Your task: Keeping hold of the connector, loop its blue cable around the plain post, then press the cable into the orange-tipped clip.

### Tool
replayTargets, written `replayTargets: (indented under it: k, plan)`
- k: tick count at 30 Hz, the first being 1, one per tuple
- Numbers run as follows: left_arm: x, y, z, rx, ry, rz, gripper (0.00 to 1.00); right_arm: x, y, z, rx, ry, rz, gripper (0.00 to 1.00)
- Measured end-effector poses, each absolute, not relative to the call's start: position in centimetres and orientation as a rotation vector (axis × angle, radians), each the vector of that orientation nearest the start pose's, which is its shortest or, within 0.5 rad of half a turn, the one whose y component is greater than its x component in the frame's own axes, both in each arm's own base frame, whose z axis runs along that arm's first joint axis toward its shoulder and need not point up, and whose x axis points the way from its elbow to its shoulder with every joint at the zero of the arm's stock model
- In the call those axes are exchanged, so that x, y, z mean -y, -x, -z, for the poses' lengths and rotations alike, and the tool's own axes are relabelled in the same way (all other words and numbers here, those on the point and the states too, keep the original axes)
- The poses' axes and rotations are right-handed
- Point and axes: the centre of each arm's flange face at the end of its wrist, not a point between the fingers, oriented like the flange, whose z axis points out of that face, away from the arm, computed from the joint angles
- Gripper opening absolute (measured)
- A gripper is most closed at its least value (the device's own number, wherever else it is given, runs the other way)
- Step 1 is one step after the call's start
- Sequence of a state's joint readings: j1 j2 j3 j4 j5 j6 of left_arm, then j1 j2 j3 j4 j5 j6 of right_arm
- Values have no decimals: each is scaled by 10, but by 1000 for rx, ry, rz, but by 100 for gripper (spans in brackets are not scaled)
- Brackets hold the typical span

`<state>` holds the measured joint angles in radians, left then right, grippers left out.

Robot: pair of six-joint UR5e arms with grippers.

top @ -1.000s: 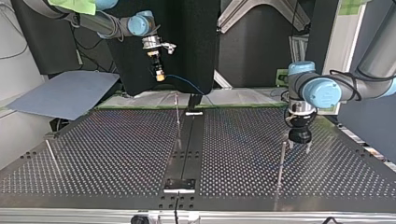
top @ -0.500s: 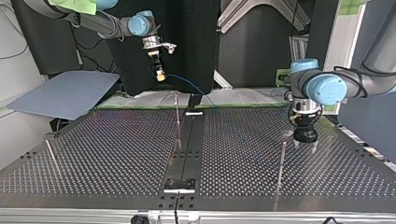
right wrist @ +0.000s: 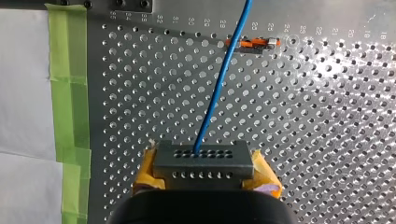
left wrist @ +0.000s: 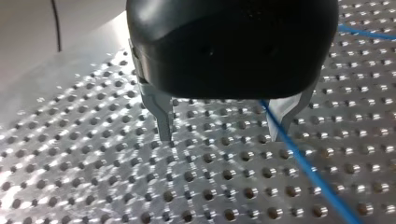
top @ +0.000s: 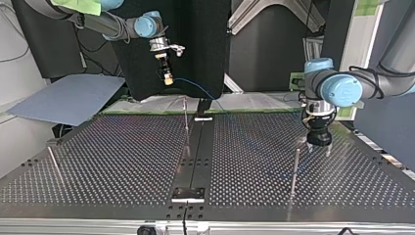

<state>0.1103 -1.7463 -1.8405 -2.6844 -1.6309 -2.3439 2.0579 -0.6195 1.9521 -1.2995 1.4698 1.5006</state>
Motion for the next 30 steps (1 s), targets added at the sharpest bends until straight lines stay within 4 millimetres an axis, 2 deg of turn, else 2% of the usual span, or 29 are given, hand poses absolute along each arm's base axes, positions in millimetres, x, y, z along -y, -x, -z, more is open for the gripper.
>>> replayTargets:
  k: [7, 14, 24, 30]
  plan:
    - [75, -529, -313, -1457, 700, 478, 100, 405, -377, 75, 824, -1674, -1558, 0]
    - [77, -513, -331, -1430, 677, 467, 100, 405, -377, 75, 825, -1676, -1556, 0]
    - [83, -484, -334, -1452, 641, 460, 100, 405, -377, 75, 824, -1674, -1557, 0]
    - [88, -466, -348, -1446, 613, 492, 100, 405, -377, 75, 823, -1674, -1558, 0]
